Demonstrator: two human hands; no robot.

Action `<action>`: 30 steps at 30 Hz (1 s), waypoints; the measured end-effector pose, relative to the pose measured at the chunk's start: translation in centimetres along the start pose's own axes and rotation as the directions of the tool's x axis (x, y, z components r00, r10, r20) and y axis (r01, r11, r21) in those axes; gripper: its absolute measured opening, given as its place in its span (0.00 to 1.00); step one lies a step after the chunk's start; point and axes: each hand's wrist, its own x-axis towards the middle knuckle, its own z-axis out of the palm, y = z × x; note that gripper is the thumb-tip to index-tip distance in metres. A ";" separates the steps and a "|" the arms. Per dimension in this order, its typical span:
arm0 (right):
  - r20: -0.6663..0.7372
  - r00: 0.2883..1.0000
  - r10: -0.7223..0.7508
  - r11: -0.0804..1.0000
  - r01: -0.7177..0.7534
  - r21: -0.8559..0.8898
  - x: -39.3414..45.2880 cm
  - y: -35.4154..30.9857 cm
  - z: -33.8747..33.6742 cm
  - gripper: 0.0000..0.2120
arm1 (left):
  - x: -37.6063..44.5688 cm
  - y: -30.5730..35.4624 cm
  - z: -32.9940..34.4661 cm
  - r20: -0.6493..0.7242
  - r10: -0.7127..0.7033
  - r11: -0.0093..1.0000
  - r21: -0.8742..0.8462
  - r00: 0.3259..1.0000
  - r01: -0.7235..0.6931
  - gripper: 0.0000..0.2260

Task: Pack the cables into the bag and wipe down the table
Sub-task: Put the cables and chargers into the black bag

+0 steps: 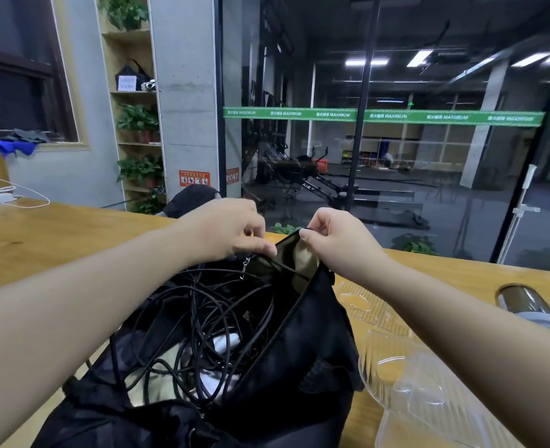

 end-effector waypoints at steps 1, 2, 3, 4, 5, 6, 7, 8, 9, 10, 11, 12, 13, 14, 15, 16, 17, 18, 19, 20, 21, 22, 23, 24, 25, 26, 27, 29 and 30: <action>0.000 1.000 -0.006 1.000 0.006 -0.011 0.0 0.0 -0.1 0.11 | -0.5 0.2 0.2 -0.008 0.056 0.998 0.021 0.998 -0.056 0.20; -0.001 1.000 -0.010 1.000 0.010 -0.020 -0.1 0.0 -0.2 0.11 | -1.1 0.4 0.6 -0.023 0.112 0.993 0.035 0.993 -0.112 0.19; -0.005 1.000 -0.014 1.000 0.014 -0.024 0.0 0.0 -0.3 0.11 | -1.7 0.8 1.0 -0.046 0.167 0.985 0.043 0.985 -0.165 0.19; -0.011 1.000 -0.017 1.000 0.017 -0.025 0.0 0.0 -0.3 0.10 | -2.1 1.2 1.5 -0.071 0.207 0.978 0.050 0.976 -0.204 0.20; -0.018 1.000 -0.021 1.000 0.020 -0.022 0.1 0.0 -0.4 0.10 | -2.5 1.7 2.0 -0.090 0.217 0.976 0.050 0.972 -0.213 0.22; -0.026 0.999 -0.023 1.000 0.022 -0.017 0.1 -0.1 -0.4 0.09 | -2.9 2.2 2.6 -0.103 0.190 0.982 0.025 0.976 -0.188 0.22; -0.035 0.999 -0.023 1.000 0.022 -0.011 0.2 -0.1 -0.3 0.09 | -3.1 2.7 3.3 -0.105 0.133 0.990 -0.029 0.986 -0.136 0.22; -0.044 0.999 -0.022 1.000 0.022 -0.003 0.1 -0.2 -0.3 0.09 | -3.4 3.0 4.0 -0.106 0.068 0.993 -0.091 0.992 -0.078 0.21; -0.050 0.998 -0.022 1.000 0.022 0.004 0.1 -0.2 -0.1 0.09 | -3.5 3.4 4.8 -0.111 0.017 0.990 -0.140 0.994 -0.033 0.21; -0.054 0.998 -0.023 1.000 0.024 0.009 0.0 -0.2 0.0 0.09 | -3.5 3.7 5.5 -0.122 -0.018 0.987 -0.160 0.992 -0.002 0.20; -0.055 0.998 -0.024 1.000 0.025 0.015 -0.1 -0.2 0.1 0.09 | -3.4 3.9 6.2 -0.133 -0.044 0.988 -0.151 0.990 0.023 0.20; -0.055 0.998 -0.027 0.999 0.028 0.022 -0.2 -0.2 0.2 0.09 | -3.1 4.2 6.7 -0.138 -0.063 0.992 -0.118 0.988 0.047 0.19; -0.057 0.998 -0.032 0.999 0.033 0.031 -0.3 -0.3 0.2 0.09 | -2.7 4.4 7.0 -0.117 -0.095 0.994 -0.061 0.989 0.088 0.20; -0.058 0.997 -0.040 0.998 0.043 0.040 -0.5 -0.4 0.3 0.09 | -2.1 4.6 7.4 -0.085 -0.154 0.988 0.007 0.984 0.155 0.21; -0.059 0.997 -0.052 0.997 0.055 0.048 -0.6 -0.7 0.4 0.10 | -1.7 4.7 7.6 -0.054 -0.212 0.974 0.074 0.976 0.216 0.21; -0.058 0.996 -0.064 0.996 0.068 0.053 -0.7 -1.0 0.5 0.10 | -1.3 4.7 8.0 -0.040 -0.239 0.957 0.157 0.970 0.243 0.19; -0.056 0.996 -0.075 0.995 0.078 0.056 -0.8 -1.3 0.6 0.10 | -1.0 5.0 8.4 -0.036 -0.237 0.944 0.227 0.971 0.239 0.16; -0.055 0.995 -0.083 0.995 0.086 0.057 -0.9 -1.5 0.7 0.11 | -1.0 5.3 8.7 -0.023 -0.221 0.945 0.242 0.975 0.220 0.13; -0.057 0.995 -0.083 0.995 0.086 0.055 -0.9 -1.6 0.7 0.11 | -1.0 5.4 9.1 -0.013 -0.202 0.956 0.215 0.979 0.200 0.12; -0.061 0.995 -0.074 0.996 0.078 0.052 -0.8 -1.6 0.7 0.11 | -1.1 5.4 9.3 -0.009 -0.203 0.974 0.101 0.979 0.202 0.12; -0.068 0.996 -0.057 0.997 0.061 0.048 -0.7 -1.4 0.7 0.12 | -1.5 5.4 9.3 0.007 -0.205 0.977 -0.059 0.979 0.205 0.11; -0.073 0.997 -0.036 0.998 0.039 0.044 -0.6 -1.1 0.5 0.11 | -1.8 5.3 9.3 0.006 -0.195 0.953 -0.236 0.981 0.191 0.11; -0.076 0.997 -0.013 0.999 0.016 0.041 -0.5 -0.7 0.3 0.11 | -2.0 5.2 9.1 0.008 -0.173 0.914 -0.372 0.985 0.163 0.09; -0.075 0.997 0.004 0.999 -0.001 0.040 -0.4 -0.3 0.1 0.11 | -2.4 5.1 8.9 0.038 -0.146 0.882 -0.448 0.989 0.147 0.09; -0.070 0.997 0.015 0.999 -0.012 0.041 -0.5 0.1 0.0 0.11 | -2.7 5.0 8.7 0.079 -0.101 0.877 -0.463 0.992 0.127 0.12; -0.063 0.998 0.018 0.999 -0.016 0.044 -0.5 0.4 -0.1 0.11 | -3.1 4.9 8.4 0.108 -0.060 0.902 -0.420 0.992 0.100 0.16; -0.055 0.998 0.018 0.999 -0.015 0.044 -0.6 0.6 -0.1 0.11 | -3.3 4.6 8.1 0.106 -0.024 0.943 -0.329 0.994 0.057 0.18; -0.037 0.999 0.009 1.000 -0.008 0.027 -0.8 0.6 -0.1 0.10 | -3.7 3.9 7.1 0.009 0.034 0.987 -0.155 0.999 -0.032 0.20; -0.030 1.000 0.004 1.000 -0.003 0.017 -0.8 0.5 0.0 0.10 | -3.8 3.4 6.4 -0.045 0.040 0.994 -0.101 0.998 -0.045 0.19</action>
